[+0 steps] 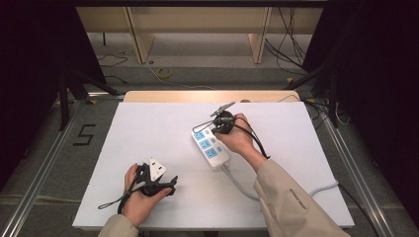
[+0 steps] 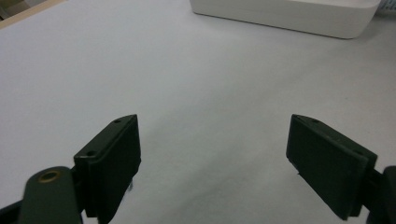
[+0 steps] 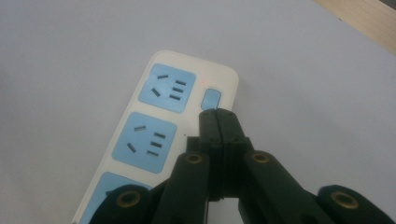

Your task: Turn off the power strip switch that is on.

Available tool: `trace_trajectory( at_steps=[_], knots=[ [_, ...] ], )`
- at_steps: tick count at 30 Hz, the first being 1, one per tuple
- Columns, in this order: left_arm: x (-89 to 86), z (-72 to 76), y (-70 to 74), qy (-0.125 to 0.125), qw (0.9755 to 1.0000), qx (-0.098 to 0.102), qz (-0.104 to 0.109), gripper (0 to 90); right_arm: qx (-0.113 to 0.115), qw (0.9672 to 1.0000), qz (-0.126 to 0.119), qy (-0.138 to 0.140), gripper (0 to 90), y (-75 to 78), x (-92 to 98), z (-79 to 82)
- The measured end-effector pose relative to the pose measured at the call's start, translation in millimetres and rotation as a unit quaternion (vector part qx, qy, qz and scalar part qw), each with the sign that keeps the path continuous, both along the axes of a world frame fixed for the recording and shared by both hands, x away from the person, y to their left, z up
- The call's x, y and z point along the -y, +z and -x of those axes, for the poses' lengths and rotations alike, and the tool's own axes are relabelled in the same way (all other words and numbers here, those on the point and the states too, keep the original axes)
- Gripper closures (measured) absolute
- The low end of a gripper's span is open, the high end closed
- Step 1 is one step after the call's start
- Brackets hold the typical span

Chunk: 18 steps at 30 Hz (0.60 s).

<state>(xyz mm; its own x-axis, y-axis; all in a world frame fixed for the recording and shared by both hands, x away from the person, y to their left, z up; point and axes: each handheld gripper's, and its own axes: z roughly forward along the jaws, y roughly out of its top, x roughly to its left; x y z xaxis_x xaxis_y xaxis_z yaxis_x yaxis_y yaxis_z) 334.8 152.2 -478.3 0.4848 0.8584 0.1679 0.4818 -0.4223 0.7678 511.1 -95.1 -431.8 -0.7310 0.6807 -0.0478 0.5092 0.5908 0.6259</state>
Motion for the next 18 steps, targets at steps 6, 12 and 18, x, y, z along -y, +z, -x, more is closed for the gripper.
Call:
trace_trajectory(
  at_steps=[6, 12, 18],
  knots=[
    [0.3, 0.1, 0.0, 0.000, 1.0000, 0.000, 0.000, 17.4, -0.004, 1.0000, 0.003, -0.002, 90.0, -1.0, -0.7, -2.5],
    [0.3, 0.1, -0.2, 0.000, 1.0000, 0.000, 0.000, 17.4, -0.007, 0.9999, 0.003, -0.007, 90.0, -1.3, -1.0, -4.6],
    [0.3, -0.2, -0.2, 0.000, 1.0000, -0.001, 0.000, 17.4, -0.009, 0.9999, 0.006, -0.006, 90.0, -0.5, -2.4, -7.2]
  ],
)
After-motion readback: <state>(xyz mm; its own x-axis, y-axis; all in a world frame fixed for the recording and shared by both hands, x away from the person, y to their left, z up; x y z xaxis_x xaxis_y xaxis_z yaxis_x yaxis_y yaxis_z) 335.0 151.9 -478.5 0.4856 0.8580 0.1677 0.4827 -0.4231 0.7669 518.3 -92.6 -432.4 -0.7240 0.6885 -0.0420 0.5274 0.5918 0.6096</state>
